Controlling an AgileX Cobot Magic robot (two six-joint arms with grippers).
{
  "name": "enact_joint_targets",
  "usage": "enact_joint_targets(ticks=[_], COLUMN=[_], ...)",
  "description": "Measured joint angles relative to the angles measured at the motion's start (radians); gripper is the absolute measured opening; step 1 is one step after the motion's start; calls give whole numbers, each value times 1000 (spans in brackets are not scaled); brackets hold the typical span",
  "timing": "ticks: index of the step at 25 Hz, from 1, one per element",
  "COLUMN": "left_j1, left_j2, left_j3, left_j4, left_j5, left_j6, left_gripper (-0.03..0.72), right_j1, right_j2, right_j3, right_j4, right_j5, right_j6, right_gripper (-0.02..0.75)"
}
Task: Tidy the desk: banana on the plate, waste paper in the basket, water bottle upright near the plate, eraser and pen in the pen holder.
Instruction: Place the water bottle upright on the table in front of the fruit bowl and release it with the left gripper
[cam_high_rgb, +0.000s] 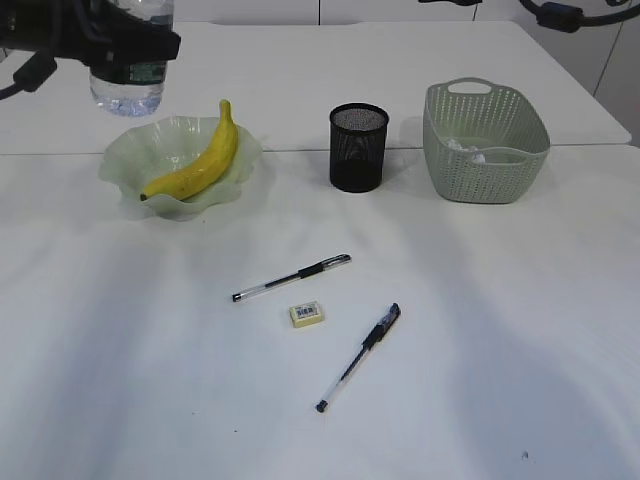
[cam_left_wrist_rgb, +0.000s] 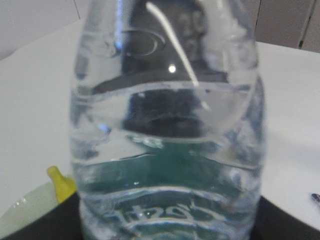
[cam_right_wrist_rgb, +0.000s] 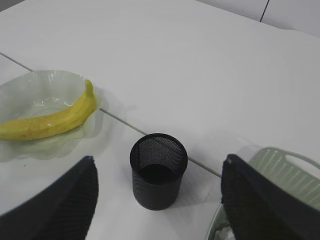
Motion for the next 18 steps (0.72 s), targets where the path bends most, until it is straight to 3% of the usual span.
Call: enact_joint_targets(ticks=[8,18], left_j1=[12,12], left_j2=[0,0], left_j3=[116,274], left_j4=[2,-170], left_j5=[-97,-169], left_j6=[17,149], left_gripper=[364,364], right_j1=[0,0], right_j2=[0,0], right_j3=[0,0], right_j4=[-7,-24], right_j5=[-23,-30], right_j6=[0,1], right_gripper=[572,572])
